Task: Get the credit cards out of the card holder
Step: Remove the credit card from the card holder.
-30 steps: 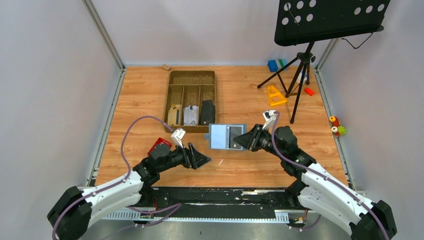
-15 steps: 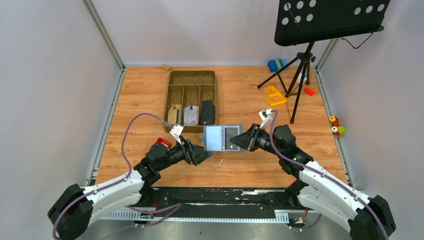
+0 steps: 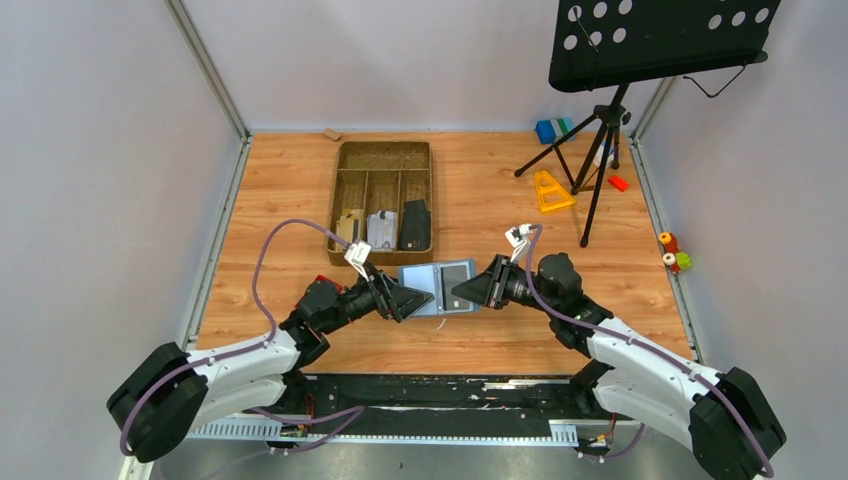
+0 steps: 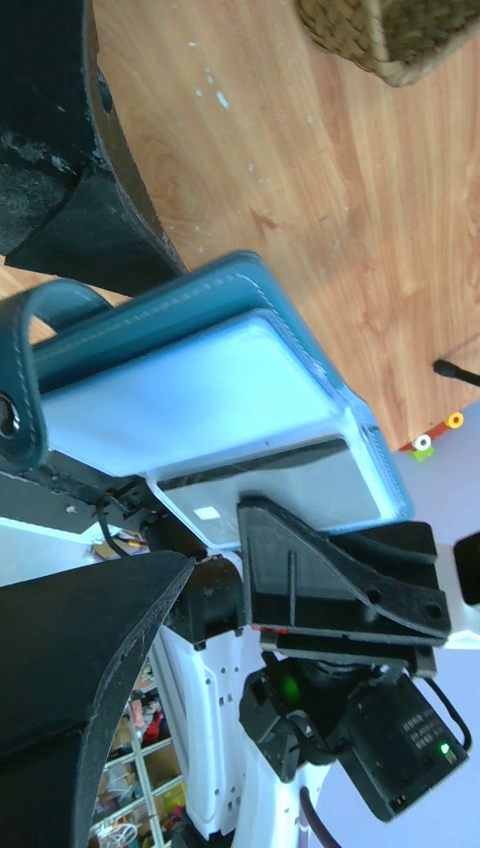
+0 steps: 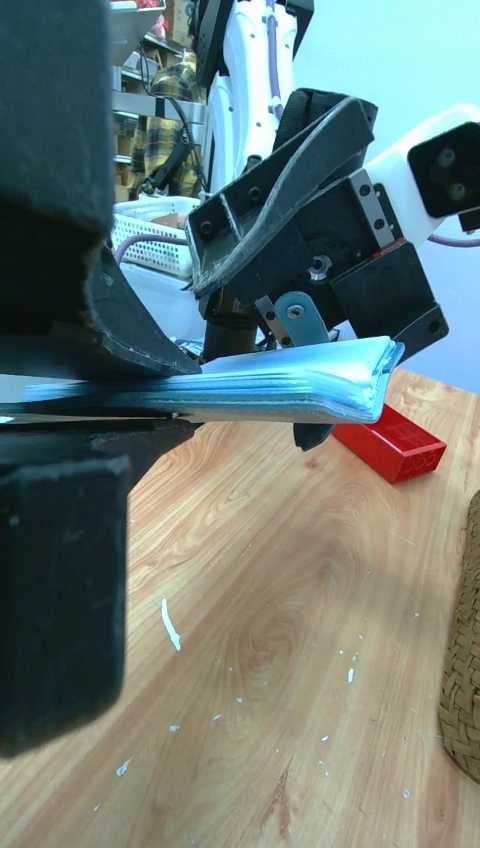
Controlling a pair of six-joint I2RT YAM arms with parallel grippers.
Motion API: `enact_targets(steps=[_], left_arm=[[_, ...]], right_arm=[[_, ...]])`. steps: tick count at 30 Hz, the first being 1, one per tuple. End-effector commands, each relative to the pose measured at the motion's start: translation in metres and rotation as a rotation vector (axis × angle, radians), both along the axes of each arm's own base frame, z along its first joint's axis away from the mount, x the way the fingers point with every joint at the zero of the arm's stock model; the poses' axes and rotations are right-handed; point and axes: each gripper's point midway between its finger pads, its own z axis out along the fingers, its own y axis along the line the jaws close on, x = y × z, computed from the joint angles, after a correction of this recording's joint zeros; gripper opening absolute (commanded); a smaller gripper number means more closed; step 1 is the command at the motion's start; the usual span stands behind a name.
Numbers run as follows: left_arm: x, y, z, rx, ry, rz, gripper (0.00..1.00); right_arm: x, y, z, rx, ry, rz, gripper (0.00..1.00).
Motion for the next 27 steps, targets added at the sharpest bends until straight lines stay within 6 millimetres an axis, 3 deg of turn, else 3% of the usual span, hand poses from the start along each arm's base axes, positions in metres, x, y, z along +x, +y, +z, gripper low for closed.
enact_targets(steps=[1,4,10,12,14,18,24,27], left_arm=[[0.008,-0.007,0.041,-0.096,-0.113,0.005,0.97],[0.009,-0.008,0.042,-0.107,-0.115,0.004,0.79],[0.012,-0.007,0.04,-0.11,-0.101,0.002,0.32],[0.012,-0.007,0.036,-0.097,-0.091,0.002,0.12],[0.012,-0.007,0.028,-0.069,-0.065,0.002,0.0],[0.01,-0.009,0.019,-0.015,-0.04,-0.021,0.0],[0.002,-0.01,0.019,0.04,-0.053,-0.07,0.0],[-0.002,-0.009,0.022,0.051,-0.069,-0.089,0.0]], right_arm=[[0.002,0.003,0.017,0.037,-0.085,0.006,0.0],[0.002,0.002,0.012,0.027,-0.078,0.001,0.0],[0.002,0.001,0.002,-0.002,-0.077,0.002,0.0],[0.001,0.001,0.0,-0.013,-0.083,0.006,0.0],[0.001,0.0,-0.001,-0.025,-0.09,0.012,0.03],[0.002,-0.002,-0.004,-0.072,-0.113,0.019,0.16],[-0.005,-0.009,0.0,-0.106,-0.151,0.035,0.47],[-0.011,-0.01,0.002,-0.11,-0.169,0.062,0.53]])
